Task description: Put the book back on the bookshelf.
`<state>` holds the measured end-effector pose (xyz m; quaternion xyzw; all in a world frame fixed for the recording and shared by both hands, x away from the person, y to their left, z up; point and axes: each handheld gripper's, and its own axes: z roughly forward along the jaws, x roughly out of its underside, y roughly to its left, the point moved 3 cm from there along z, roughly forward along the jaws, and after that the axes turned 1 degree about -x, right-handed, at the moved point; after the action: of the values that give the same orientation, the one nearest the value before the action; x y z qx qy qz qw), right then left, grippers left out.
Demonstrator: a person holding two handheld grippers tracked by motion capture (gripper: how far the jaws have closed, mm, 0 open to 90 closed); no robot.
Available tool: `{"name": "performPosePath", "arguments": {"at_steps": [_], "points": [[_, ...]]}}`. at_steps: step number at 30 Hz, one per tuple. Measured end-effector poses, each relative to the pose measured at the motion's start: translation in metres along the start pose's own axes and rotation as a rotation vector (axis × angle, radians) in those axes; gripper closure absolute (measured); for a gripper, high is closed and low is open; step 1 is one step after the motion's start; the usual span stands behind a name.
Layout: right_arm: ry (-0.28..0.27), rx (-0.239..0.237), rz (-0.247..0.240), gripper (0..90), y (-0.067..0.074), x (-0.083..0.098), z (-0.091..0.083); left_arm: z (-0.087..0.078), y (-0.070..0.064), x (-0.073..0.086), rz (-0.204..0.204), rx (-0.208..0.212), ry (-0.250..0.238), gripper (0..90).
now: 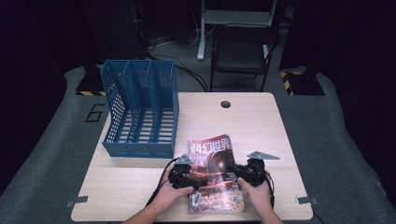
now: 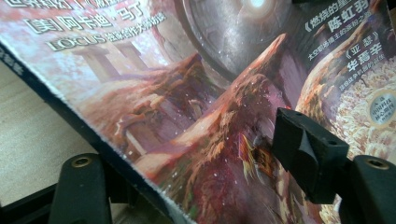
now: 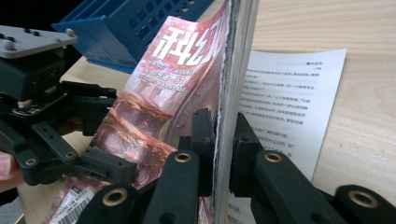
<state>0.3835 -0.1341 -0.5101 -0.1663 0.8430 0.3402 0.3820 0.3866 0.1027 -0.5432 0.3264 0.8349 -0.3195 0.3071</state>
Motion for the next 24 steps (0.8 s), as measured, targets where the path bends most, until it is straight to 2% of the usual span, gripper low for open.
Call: {"name": "performPosePath", "arguments": {"at_steps": [5, 10, 14, 18, 22, 24], "points": [[0.025, 0.01, 0.011, 81.8, -0.004, 0.001, 0.002, 0.001, 0.001, -0.001, 0.004, -0.008, -0.003, 34.3], [0.04, 0.022, 0.005, 80.7, -0.008, 0.002, 0.005, 0.001, 0.001, -0.003, 0.002, -0.015, 0.014, 37.6], [0.057, 0.024, 0.016, 79.8, -0.01, 0.004, 0.007, 0.0, 0.002, -0.005, -0.013, -0.018, 0.042, 42.1], [0.074, 0.029, 0.02, 79.0, -0.011, 0.005, 0.008, 0.0, 0.003, -0.006, -0.038, -0.018, 0.046, 47.3], [0.095, 0.036, 0.045, 77.7, -0.013, 0.006, 0.009, 0.0, 0.003, -0.007, -0.043, -0.025, 0.057, 52.4], [0.099, 0.039, 0.04, 76.9, -0.015, 0.007, 0.01, 0.001, 0.002, -0.008, -0.035, -0.029, 0.065, 53.7]]}}
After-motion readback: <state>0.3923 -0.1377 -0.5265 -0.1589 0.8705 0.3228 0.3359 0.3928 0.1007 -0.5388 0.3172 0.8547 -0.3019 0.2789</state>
